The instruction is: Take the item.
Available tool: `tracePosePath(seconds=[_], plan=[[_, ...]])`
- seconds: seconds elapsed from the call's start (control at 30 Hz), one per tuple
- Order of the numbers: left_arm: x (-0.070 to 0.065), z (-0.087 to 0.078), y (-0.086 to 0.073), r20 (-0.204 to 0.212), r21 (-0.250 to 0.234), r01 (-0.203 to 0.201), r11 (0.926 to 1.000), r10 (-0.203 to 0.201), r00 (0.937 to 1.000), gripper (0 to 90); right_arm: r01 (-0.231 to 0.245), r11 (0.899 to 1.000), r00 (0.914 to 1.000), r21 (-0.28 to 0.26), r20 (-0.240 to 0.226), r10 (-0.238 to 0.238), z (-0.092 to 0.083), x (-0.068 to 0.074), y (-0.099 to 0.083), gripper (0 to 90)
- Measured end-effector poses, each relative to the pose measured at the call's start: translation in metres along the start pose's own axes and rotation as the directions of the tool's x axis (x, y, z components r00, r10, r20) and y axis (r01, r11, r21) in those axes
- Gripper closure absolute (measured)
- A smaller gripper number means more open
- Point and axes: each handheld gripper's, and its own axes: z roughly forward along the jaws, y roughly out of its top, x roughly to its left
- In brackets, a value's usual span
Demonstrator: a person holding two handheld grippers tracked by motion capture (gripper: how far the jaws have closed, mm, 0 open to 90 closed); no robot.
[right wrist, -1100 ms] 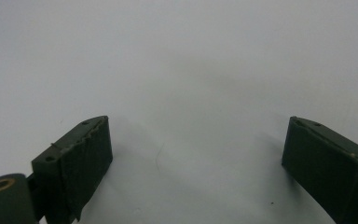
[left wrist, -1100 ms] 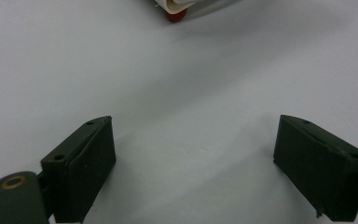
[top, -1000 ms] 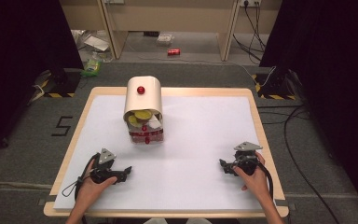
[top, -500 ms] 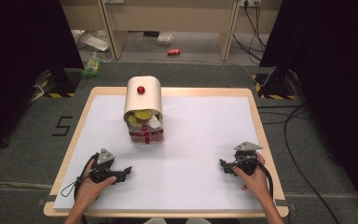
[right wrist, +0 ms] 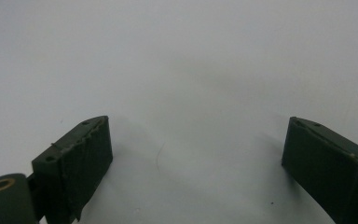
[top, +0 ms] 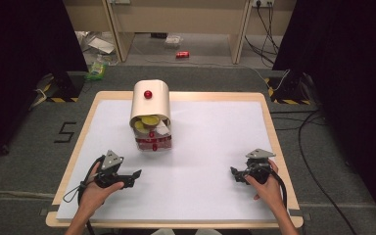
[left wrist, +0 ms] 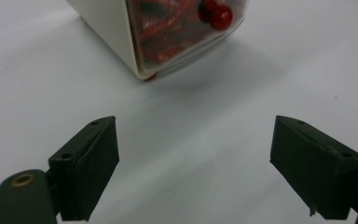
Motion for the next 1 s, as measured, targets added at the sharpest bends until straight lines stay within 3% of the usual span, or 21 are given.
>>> tracePosePath(seconds=[0.2, 0.4, 0.73, 1.0], plan=[[-0.003, -0.01, 0.025, 0.012, -0.057, 0.005, 0.9984, -0.004, 0.9999, 15.1, -0.004, 1.0, 1.0, 0.001, 0.001, 0.004, 0.0, 0.0, 0.0, 8.9], [-0.003, -0.016, 0.04, 0.035, -0.083, 0.006, 0.9966, -0.003, 0.9994, 15.1, 0.0, 1.0, 1.0, 0.0, 0.0, 0.0, 0.0, 0.0, 0.0, 8.9], [-0.011, -0.019, 0.06, 0.072, -0.104, -0.015, 0.9945, 0.023, 0.9971, 16.3, -0.001, 1.0, 1.0, 0.0, 0.0, 0.001, 0.0, 0.0, 0.0, 8.9], [-0.02, -0.028, 0.082, 0.072, -0.13, -0.061, 0.9896, 0.071, 0.9948, 16.7, -0.001, 1.0, 1.0, 0.0, -0.001, 0.001, 0.0, 0.0, 0.0, 8.8]])
